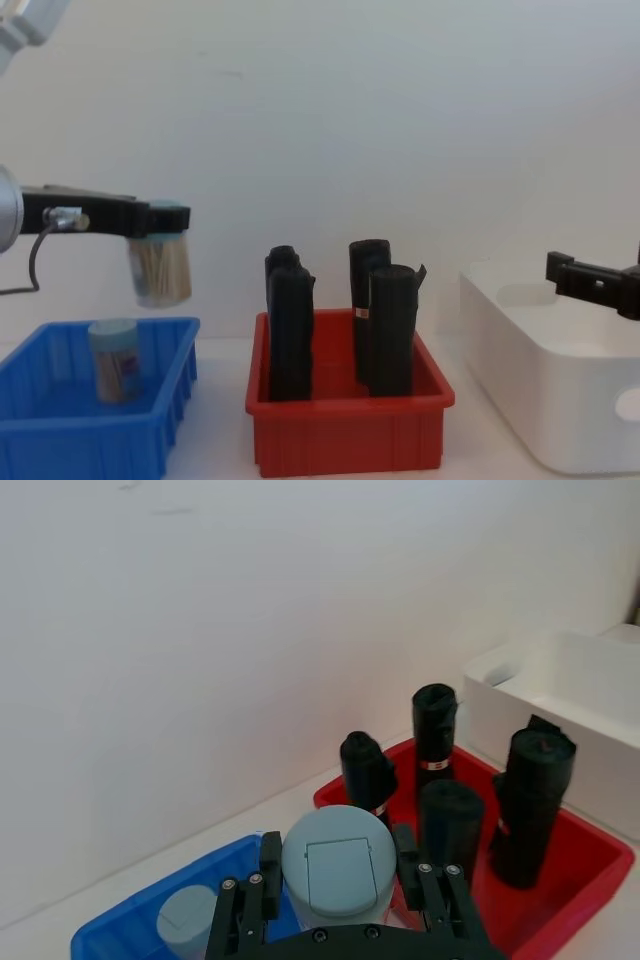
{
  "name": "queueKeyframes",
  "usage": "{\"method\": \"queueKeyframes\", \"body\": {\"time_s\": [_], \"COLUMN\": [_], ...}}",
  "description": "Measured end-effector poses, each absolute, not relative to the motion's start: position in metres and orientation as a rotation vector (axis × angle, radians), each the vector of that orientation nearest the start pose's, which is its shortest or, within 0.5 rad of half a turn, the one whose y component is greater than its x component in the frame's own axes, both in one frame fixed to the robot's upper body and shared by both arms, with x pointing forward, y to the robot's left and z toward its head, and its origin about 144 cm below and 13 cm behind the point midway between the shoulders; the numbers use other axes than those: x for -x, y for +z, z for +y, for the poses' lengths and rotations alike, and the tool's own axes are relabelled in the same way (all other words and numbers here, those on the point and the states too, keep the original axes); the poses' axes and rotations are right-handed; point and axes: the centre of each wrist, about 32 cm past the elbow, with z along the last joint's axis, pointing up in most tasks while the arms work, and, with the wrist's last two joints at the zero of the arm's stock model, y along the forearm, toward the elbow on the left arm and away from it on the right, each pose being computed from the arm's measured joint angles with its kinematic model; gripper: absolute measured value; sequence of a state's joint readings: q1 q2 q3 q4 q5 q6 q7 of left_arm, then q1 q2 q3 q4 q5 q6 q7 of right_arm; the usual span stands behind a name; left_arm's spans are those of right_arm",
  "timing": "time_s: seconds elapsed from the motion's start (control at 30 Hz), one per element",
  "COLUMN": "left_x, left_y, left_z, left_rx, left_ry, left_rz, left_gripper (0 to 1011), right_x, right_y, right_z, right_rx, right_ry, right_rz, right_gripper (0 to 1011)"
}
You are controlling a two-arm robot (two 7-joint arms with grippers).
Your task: Pick the cotton swabs from the blue box and place them into the white box.
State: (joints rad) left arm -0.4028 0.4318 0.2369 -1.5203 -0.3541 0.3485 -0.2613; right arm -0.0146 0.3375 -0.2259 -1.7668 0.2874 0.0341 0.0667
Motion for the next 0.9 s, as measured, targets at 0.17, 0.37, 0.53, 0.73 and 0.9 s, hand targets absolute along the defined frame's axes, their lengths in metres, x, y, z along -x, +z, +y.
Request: {"method": "queueKeyframes", "body": {"time_s": [0.17, 0.37, 0.53, 0.73, 0.9], "left_x": [-0.547, -0.545, -0.545, -0.546, -0.548], "left_y": [1.28, 1.293, 1.3, 1.308, 1.314], "left_z": [0.287, 0.282, 0.279, 0.274, 0.27], "left_rx": [-0.177, -0.178, -0.184, -0.198, -0.211], "left_ry": [1.097, 1.005, 0.949, 0.854, 0.78], "left_rz": [-0.039, -0.051, -0.059, -0.063, -0.06], "left_gripper": [669, 669, 669, 669, 669], "right_x": [-0.443, -0.443, -0.443, -0.443, -0.443], "right_y": [1.189, 1.189, 1.189, 1.189, 1.189], "right_z": [-0.237, -0.237, -0.237, -0.237, -0.237], "right_rx": [-0.026, -0.026, -0.026, -0.026, -0.026], "right_ry": [-1.23, -1.229, -1.23, -1.229, -1.229], "right_rz": [-0.075, -0.075, -0.075, -0.075, -0.075], "right_gripper": [1002, 1002, 1002, 1002, 1002]}}
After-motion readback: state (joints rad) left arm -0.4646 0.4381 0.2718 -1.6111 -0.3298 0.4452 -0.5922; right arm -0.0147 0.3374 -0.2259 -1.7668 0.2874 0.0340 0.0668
